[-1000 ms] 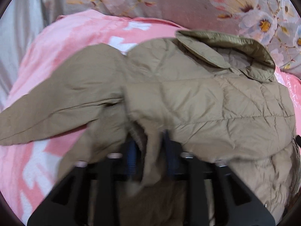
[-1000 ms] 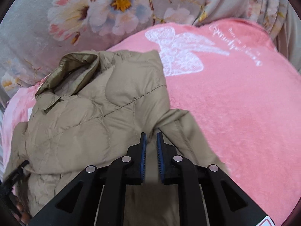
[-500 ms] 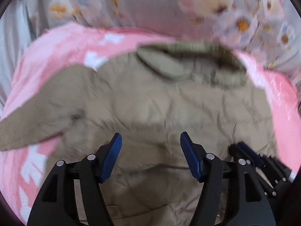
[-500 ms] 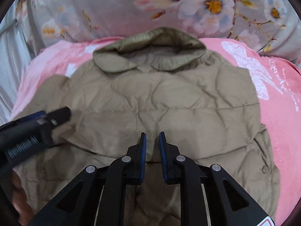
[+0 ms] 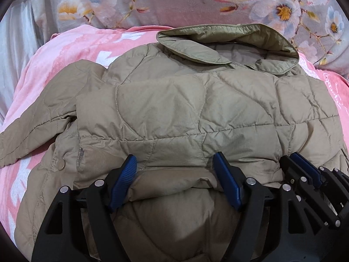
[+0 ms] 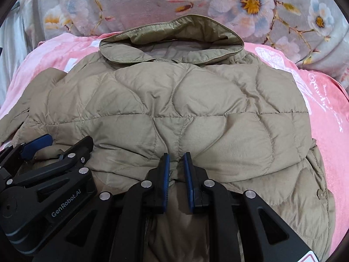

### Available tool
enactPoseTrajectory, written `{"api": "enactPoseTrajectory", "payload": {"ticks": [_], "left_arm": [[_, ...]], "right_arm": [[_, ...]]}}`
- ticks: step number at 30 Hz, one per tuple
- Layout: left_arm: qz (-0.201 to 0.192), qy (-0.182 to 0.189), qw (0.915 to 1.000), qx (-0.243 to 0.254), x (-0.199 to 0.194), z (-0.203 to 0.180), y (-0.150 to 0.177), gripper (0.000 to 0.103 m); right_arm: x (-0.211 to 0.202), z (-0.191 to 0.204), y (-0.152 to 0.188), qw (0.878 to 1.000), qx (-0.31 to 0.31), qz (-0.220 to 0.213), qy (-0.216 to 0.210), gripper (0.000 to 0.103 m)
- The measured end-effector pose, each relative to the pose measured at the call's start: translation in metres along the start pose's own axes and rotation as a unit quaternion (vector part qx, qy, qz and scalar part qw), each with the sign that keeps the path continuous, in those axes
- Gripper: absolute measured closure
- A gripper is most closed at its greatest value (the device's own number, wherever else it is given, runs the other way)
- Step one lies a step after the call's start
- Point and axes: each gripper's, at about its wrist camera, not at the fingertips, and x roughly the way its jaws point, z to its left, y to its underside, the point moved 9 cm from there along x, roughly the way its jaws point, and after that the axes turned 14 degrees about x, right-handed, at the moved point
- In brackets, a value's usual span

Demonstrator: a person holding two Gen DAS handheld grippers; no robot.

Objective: Fold large clothes

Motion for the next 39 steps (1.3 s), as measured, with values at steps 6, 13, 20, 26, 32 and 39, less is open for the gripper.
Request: {"api": "enactPoseTrajectory", "payload": {"ticks": [6,13,20,26,32,39], "left_arm": [[-0.04,0.082,0.991,-0.098,-0.029,0.028,0.006,0.031],[-0.063,0.079,0.9472,-0.304,-0.095,0.202,0.073,0.009],[-0.012,-0.04,0.8641,-0.502,-0.088,0.399,0.189,0.01],[-0.013,-0.022,0.8479,-0.53,-0.065,0.428,0.201,0.024],[-0.005,-0.02,0.8846,-0.466,-0.063,0.415,0.15,0.097],[-0.112,-0.006,0.9555,-0.273,-0.158,0.316,-0.001,0.099]], "right_arm": [[0.0,-0.004,-0.002,1.0,0.019,0.003,-0.019,0.088],[-0.001,-0.004,-0.002,1.0,0.02,0.002,-0.021,0.088],[-0.001,-0.004,-0.002,1.0,0.022,-0.004,-0.011,0.088],[-0.001,-0.004,-0.002,1.0,0.021,-0.005,-0.008,0.087],[-0.024,-0.014,0.003,0.999,0.039,-0.026,0.011,0.06],[-0.093,-0.027,0.039,0.997,0.05,-0.05,-0.021,0.047]]}}
